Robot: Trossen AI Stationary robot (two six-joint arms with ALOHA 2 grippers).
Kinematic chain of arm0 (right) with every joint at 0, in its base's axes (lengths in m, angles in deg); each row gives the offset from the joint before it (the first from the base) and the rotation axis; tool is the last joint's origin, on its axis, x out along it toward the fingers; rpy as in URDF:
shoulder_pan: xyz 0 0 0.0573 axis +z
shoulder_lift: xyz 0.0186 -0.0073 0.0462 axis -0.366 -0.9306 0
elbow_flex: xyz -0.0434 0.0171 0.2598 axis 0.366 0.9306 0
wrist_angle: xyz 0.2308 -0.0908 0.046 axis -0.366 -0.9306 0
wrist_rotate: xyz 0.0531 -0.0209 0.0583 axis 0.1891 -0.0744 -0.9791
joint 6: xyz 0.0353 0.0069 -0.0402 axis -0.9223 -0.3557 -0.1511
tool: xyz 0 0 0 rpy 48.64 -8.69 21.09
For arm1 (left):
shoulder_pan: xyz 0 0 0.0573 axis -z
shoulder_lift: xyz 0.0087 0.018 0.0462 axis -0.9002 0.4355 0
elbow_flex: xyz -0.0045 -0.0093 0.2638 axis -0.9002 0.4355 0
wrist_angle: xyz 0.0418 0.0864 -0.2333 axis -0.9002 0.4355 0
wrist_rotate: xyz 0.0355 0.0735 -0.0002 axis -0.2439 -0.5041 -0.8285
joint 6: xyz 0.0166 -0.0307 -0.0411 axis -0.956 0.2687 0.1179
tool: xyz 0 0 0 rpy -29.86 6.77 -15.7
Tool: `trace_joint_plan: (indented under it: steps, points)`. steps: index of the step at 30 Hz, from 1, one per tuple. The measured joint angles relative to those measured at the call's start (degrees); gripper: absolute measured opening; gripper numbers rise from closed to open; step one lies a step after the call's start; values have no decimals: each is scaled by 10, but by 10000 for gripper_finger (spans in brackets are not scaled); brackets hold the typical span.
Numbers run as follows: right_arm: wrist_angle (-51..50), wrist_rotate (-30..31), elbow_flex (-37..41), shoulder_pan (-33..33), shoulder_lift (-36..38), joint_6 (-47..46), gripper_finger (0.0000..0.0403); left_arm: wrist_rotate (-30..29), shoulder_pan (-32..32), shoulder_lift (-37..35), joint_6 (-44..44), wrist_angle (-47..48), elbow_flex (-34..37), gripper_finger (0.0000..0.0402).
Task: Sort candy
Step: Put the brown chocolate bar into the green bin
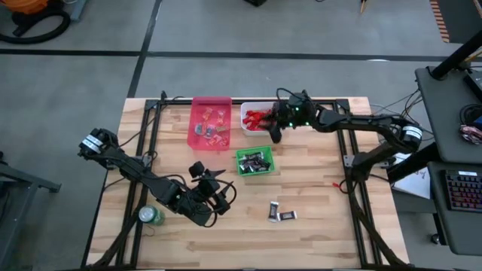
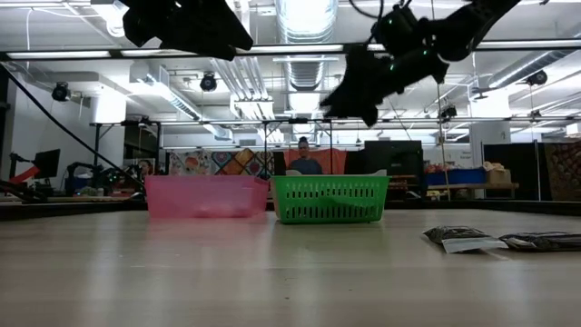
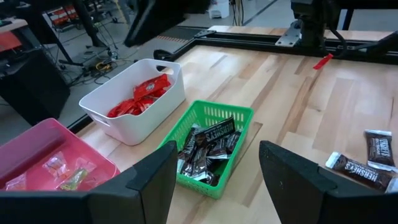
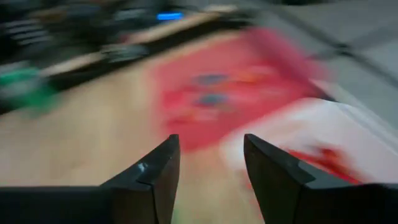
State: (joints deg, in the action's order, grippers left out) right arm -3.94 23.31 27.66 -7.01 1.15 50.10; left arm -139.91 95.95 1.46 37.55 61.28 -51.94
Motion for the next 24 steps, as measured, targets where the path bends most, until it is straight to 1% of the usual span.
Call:
trace_joint_plan:
  steps: [2, 4, 6, 10, 12, 14, 19, 20, 22, 24]
  points:
    - [0, -91, -3, 22, 9, 22, 178, 0, 0, 0, 0, 0, 0, 210]
    - [-4, -155, -3, 52, 18, 38, 183, 0, 0, 0, 0, -3, 0, 210]
    - [-25, -174, -2, 88, 25, 53, 186, 0, 0, 0, 0, -4, 0, 210]
    - [-108, -169, -1, 171, 30, 99, 187, 0, 0, 0, -2, -4, 0, 210]
    - [-138, -143, -1, 218, 27, 101, 187, 0, 0, -1, -3, -4, 0, 210]
    - [-165, -92, 1, 268, 22, 96, 188, 0, 0, -1, -5, -3, 0, 210]
    - [-249, 96, 3, 391, 12, 55, 184, 0, 0, -1, -5, -3, 0, 210]
    - [-263, 125, 3, 411, 12, 43, 183, 0, 0, -1, -5, -3, 0, 210]
    - [-275, 161, 5, 449, 11, 24, 182, 0, 0, -1, -5, -2, 0, 210]
    - [-272, 177, 10, 478, 11, 6, 183, 0, 0, -1, -9, -2, 0, 210]
